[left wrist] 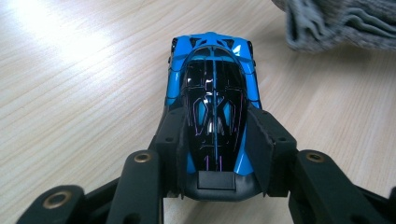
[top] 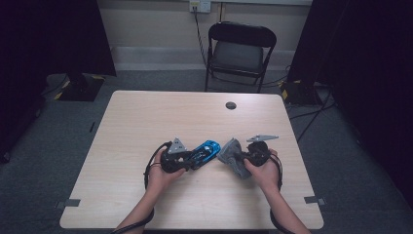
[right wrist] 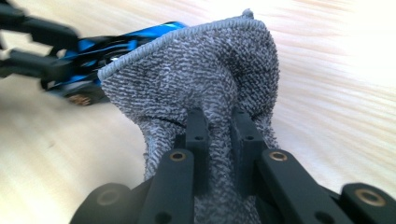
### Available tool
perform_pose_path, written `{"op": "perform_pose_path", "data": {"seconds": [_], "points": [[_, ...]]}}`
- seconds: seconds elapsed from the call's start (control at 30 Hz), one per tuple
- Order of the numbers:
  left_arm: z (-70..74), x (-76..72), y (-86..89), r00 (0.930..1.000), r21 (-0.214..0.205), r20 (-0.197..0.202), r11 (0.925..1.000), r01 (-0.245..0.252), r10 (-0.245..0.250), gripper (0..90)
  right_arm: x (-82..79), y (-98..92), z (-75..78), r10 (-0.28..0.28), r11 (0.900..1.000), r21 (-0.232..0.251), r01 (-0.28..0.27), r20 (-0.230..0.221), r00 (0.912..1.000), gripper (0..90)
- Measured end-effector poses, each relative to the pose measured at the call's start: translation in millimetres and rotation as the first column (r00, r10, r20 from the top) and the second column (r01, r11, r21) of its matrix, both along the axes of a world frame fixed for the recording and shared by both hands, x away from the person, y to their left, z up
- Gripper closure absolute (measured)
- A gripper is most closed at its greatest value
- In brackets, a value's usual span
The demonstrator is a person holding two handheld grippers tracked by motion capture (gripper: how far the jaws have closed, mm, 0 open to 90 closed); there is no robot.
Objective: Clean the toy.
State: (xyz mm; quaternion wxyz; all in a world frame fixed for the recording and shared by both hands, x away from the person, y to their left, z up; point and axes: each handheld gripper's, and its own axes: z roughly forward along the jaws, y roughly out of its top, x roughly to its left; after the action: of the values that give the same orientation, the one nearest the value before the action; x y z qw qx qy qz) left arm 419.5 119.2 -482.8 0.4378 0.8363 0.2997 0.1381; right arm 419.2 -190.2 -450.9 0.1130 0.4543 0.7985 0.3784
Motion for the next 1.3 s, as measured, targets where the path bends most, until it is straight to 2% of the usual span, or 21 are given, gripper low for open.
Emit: {"op": "perform_pose_path", "data": {"seconds": [0.17,0.3,0.47,0.6,0.7,0.83,1.03,1.3], "points": [[0.0,0.0,-0.1,1.0000,0.000,0.001,1.0000,0.000,0.000,59.4,-14.1,12.2,1.7,0.060,0.9982,0.008,-0.060,0.011,0.9981,79.6],[-0.2,-0.1,-0.1,1.0000,0.000,0.001,1.0000,-0.001,0.001,59.4,-24.0,25.1,0.7,0.117,0.9931,0.003,-0.117,0.013,0.9930,79.5],[0.0,-0.2,-0.3,1.0000,0.003,0.002,1.0000,-0.002,0.002,59.4,-32.7,45.9,-2.2,0.193,0.9813,0.003,-0.193,0.006,0.9812,79.5],[0.0,-0.3,-0.1,1.0000,0.003,0.001,1.0000,-0.002,0.002,59.4,-37.8,66.2,-6.3,0.250,0.9677,-0.030,-0.250,-0.003,0.9682,79.4],[0.0,-0.3,-0.2,1.0000,0.002,0.001,1.0000,-0.002,0.002,59.4,-39.9,79.6,-11.0,0.279,0.9594,-0.041,-0.279,-0.014,0.9602,79.3],[-0.1,-0.9,-0.2,1.0000,0.003,0.004,1.0000,-0.005,0.005,59.4,-39.4,92.2,-17.9,0.297,0.9528,-0.057,-0.298,-0.026,0.9545,79.1],[-0.2,-1.0,-0.1,0.9999,0.005,0.010,1.0000,-0.005,0.005,59.4,-34.2,97.2,-26.0,0.291,0.9546,-0.055,-0.293,-0.041,0.9559,79.0],[-0.1,-1.4,-0.4,0.9999,0.007,0.014,0.9999,-0.007,0.007,59.4,-25.2,91.8,-26.5,0.253,0.9657,-0.049,-0.255,-0.049,0.9663,78.9]]}}
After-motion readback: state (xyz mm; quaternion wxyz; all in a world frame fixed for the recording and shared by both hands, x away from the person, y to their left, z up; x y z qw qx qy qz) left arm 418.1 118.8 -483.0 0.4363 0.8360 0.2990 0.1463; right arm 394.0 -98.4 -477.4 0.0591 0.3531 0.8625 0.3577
